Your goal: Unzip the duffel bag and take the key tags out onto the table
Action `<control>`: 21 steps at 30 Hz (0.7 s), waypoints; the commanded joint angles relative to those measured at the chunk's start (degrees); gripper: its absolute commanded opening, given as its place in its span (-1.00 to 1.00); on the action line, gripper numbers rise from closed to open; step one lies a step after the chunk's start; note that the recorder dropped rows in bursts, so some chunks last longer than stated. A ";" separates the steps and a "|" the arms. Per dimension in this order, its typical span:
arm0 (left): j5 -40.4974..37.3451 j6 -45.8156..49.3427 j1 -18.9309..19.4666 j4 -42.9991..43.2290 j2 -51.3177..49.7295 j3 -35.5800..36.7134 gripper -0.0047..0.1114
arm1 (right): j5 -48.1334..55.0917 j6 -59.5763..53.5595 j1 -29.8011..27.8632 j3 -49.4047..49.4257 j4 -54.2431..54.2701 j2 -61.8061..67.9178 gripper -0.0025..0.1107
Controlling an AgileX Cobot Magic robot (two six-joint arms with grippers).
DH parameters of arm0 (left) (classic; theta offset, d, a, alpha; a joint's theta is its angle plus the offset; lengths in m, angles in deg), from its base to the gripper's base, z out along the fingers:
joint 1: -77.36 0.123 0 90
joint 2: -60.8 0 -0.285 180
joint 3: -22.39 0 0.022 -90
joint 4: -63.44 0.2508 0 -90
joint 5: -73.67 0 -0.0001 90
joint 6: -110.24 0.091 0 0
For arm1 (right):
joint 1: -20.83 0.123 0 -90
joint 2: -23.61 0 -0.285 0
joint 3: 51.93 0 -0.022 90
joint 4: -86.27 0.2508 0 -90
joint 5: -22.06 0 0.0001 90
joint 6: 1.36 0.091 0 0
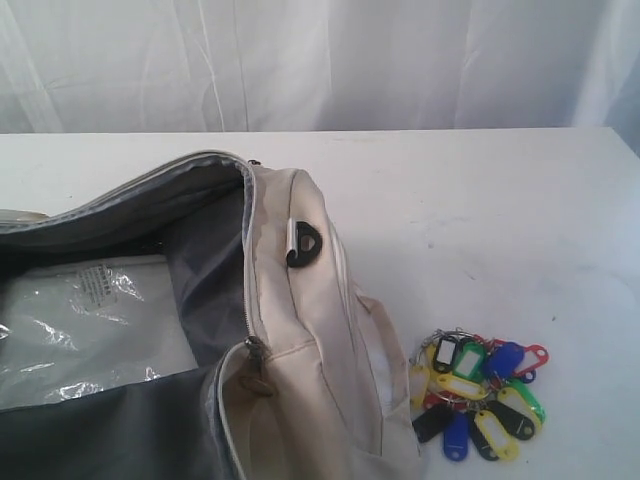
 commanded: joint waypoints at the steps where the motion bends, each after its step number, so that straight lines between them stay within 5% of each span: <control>1: 3.12 -0.92 -0.13 -2.44 0.35 4.39 -0.92 | -5.95 -0.55 -0.66 3.30 -3.01 -0.24 -0.96; 21: 2.34 -0.68 -0.13 -2.32 0.35 5.17 -0.92 | -2.11 -0.55 -0.66 3.50 -2.95 -0.24 -0.96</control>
